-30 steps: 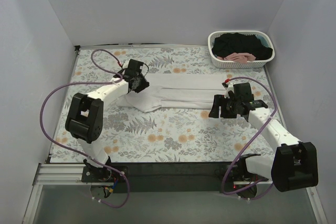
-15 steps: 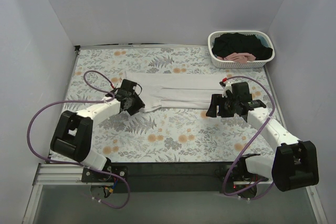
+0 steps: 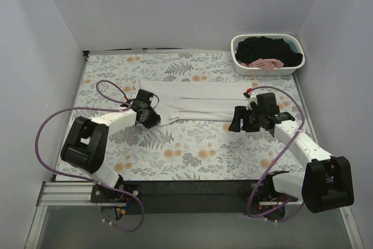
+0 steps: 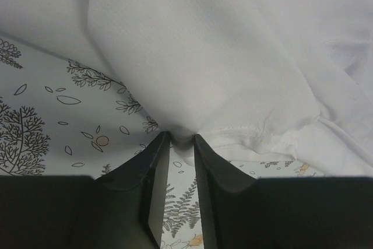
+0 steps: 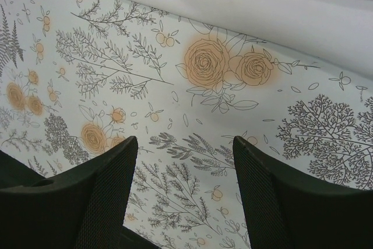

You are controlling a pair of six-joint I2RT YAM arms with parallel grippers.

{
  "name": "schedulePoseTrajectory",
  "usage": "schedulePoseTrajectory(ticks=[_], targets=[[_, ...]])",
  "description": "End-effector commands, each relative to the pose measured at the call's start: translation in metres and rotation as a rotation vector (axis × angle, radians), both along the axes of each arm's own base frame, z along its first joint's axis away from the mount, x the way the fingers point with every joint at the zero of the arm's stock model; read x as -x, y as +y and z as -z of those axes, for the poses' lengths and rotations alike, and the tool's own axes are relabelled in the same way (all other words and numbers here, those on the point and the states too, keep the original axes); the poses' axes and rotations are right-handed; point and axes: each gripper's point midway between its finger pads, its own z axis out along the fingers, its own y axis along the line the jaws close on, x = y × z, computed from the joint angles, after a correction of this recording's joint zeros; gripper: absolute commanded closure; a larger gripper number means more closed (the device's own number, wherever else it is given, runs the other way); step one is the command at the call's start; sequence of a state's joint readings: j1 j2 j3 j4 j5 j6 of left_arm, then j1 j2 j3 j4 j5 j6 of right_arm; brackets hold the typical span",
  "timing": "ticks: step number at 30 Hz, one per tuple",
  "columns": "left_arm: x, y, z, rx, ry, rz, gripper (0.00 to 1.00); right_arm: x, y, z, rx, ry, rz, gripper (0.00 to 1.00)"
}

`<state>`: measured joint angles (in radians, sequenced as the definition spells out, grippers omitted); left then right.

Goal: Fold and stack the t-shirts
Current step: Fold the tshirt

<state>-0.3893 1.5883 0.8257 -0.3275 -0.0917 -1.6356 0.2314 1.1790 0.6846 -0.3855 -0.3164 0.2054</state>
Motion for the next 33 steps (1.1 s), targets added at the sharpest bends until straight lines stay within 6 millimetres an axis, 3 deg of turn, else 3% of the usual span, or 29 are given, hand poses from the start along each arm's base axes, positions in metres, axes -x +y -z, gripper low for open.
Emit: schedulePoseTrajectory(ticks=[1,5,12,20,25,26,27,33], targets=[[-0.008,-0.002,-0.006,0.001,-0.033,-0.009,0.79,-0.004,0.002,-0.005,-0.005,-0.040,-0.010,0.27],[-0.013,-0.003,-0.014,-0.003,-0.054,0.005,1.00,-0.005,0.001,-0.005,0.000,-0.041,-0.006,0.27],[-0.031,-0.009,-0.051,0.002,-0.131,0.030,1.00,-0.011,-0.004,-0.007,0.027,-0.057,0.020,0.25],[-0.074,-0.019,-0.083,-0.037,-0.211,0.067,1.00,-0.022,-0.010,-0.010,0.062,-0.070,0.061,0.18],[-0.102,-0.022,-0.085,-0.089,-0.237,0.091,1.00,-0.030,-0.013,-0.013,0.082,-0.081,0.079,0.17],[-0.106,-0.022,-0.075,-0.105,-0.219,0.097,1.00,-0.031,-0.013,-0.012,0.085,-0.078,0.082,0.17],[-0.115,-0.023,-0.080,-0.113,-0.237,0.100,1.00,-0.034,-0.012,-0.014,0.084,-0.081,0.085,0.17],[-0.131,-0.013,-0.061,-0.168,-0.212,0.067,0.98,-0.057,-0.012,-0.021,0.104,-0.114,0.095,0.17]])
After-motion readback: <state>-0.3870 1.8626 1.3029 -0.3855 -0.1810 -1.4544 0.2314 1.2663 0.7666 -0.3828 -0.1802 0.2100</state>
